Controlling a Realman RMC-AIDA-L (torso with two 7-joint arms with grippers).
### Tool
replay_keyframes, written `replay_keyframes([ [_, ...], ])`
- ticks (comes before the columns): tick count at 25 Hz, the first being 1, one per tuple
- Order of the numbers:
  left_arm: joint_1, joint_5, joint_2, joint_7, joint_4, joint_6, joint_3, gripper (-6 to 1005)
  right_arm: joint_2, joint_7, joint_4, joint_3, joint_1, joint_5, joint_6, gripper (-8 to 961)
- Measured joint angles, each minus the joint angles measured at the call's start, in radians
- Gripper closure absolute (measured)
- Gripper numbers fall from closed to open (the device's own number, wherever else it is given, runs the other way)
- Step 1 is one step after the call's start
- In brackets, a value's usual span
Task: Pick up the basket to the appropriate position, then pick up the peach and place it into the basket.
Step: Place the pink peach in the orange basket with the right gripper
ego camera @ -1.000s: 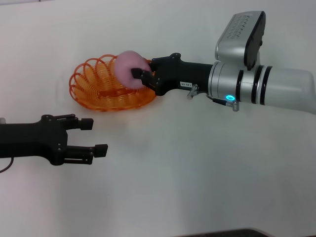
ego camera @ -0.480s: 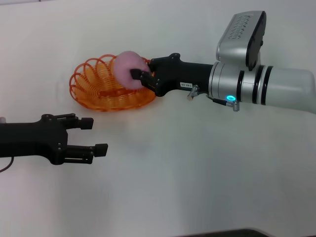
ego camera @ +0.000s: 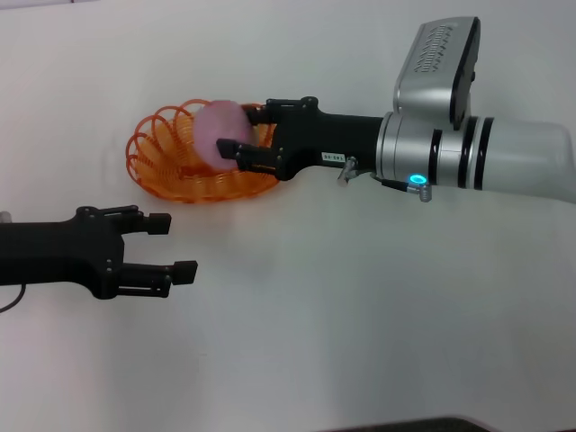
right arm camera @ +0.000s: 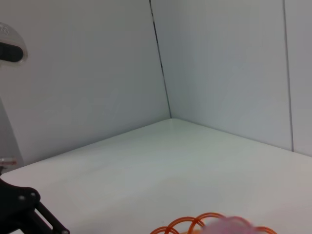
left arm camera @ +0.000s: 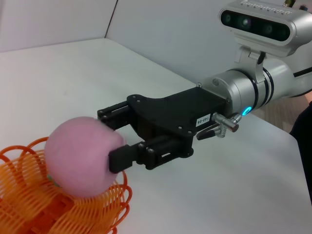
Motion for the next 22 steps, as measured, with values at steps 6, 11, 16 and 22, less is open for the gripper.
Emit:
replay_keyframes([
  [6,-0.002,0.000,0.000,0.000,0.000,0.001,0.000,108,0.000,0.005,0.000,-0.001,0.001,0.000,0.000,354],
  [11,-0.003,0.000,0.000,0.000,0.000,0.002,0.000,108,0.000,0.005,0.000,-0.001,0.000,0.000,0.000,123],
  [16,-0.003,0.000,-0.001,0.000,0.000,0.002,0.000,108,-0.002,0.001,0.000,0.002,-0.009,0.006,-0.021,-7],
  [22,-0.003,-0.006,-0.002,0.000,0.000,0.004,-0.006,109,-0.013,0.003,-0.076,0.014,-0.068,0.009,-0.106,-4],
])
